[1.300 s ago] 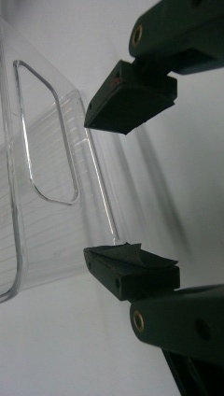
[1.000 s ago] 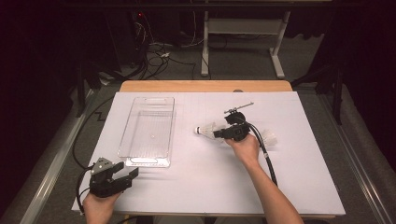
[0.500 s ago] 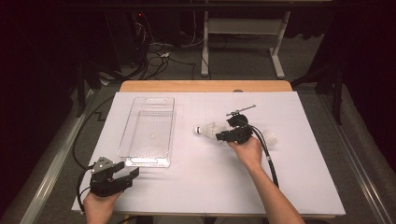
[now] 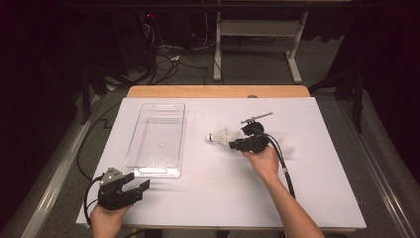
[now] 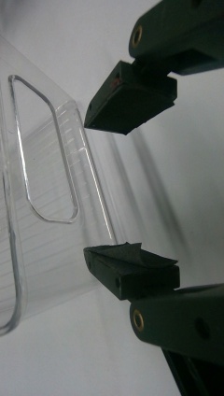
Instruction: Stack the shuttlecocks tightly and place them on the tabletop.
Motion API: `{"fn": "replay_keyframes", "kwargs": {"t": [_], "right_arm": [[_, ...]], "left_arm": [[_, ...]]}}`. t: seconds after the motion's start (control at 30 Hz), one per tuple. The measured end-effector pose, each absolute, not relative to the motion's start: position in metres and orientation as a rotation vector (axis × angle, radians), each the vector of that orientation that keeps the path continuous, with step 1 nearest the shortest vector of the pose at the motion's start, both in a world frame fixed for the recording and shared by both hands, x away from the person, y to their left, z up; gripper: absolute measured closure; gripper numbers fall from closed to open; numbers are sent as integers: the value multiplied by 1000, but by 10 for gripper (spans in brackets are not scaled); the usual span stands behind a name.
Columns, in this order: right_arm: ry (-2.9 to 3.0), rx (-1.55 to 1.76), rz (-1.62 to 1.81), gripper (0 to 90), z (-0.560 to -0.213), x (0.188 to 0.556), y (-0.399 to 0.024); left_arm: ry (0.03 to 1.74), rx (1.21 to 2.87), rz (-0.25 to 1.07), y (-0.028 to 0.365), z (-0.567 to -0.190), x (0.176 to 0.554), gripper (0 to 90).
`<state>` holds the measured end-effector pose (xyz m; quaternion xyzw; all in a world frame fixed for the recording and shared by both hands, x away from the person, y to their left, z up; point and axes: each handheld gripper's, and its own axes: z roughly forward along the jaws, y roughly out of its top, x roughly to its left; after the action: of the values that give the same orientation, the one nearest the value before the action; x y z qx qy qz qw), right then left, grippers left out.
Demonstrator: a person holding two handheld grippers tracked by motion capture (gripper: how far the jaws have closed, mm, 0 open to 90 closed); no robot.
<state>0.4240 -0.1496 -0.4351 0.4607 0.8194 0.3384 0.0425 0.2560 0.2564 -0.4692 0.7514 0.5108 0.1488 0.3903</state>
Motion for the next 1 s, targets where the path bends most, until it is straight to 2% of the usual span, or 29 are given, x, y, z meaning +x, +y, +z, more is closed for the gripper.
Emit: {"fn": "replay_keyframes", "kwargs": {"t": [0.43, 0.67, 1.0], "right_arm": [[2441, 1420, 1067, 617, -423, 417, -176], [2429, 1422, 1075, 632, -426, 410, -182], [2396, 1413, 1107, 602, -421, 403, -181]], "left_arm": [[1286, 1931, 374, 252, -470, 254, 338], [1296, 1911, 381, 255, -470, 253, 339], [1294, 1926, 369, 253, -471, 255, 338]]}}
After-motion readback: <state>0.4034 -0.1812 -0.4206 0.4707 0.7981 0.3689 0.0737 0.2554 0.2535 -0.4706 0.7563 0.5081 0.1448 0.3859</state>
